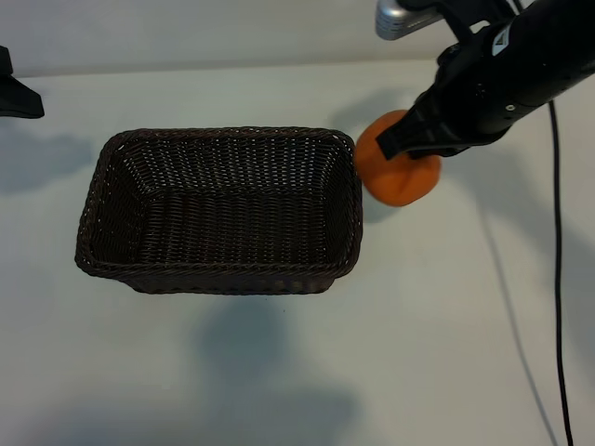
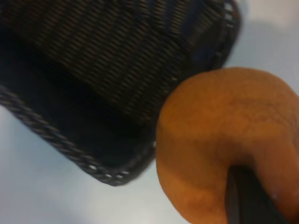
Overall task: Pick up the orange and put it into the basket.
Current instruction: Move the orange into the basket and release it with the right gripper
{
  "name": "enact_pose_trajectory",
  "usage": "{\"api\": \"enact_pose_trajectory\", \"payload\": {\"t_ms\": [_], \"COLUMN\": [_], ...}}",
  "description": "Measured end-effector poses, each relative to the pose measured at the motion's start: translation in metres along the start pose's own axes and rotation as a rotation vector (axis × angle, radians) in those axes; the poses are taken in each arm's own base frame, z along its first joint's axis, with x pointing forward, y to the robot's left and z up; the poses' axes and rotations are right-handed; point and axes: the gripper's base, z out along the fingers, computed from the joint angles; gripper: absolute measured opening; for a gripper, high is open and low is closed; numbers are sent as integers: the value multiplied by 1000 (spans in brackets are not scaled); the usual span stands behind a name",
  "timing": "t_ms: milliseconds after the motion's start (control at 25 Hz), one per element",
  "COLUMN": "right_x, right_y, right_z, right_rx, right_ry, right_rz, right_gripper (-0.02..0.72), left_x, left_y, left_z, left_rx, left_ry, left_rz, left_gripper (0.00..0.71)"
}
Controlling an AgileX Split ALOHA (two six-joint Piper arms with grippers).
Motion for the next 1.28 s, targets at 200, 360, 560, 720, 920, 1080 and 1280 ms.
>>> {"api": "enact_pose_trajectory", "payload": {"t_ms": [200,360,560,720,920,1080,1280], "right_x": [-6,-16,-32,-39,-37,-38,-39], "right_y": [14,38,80,107,112,109,109], "right_z": [30,57,79,96,122,132,139], "right_rx": [-39,-75,-133,-163,-155,-138,-133], "right_ry": [46,84,102,111,147,141,123], "right_rz": [-66,-135,-234,-296,-321,-342,-353], "right_gripper": [95,95,95,95,95,95,95], "left_x": [0,0,0,1,1,1,1], "left_y": [0,0,0,0,0,0,0], "left_z": [0,0,0,0,0,0,0], "left_rx": [0,3,4,4,4,4,4], "left_ry": [2,3,5,6,6,7,7], "left_rz": [3,20,20,20,21,23,23], "left_gripper": [590,590,590,590,590,590,590]}}
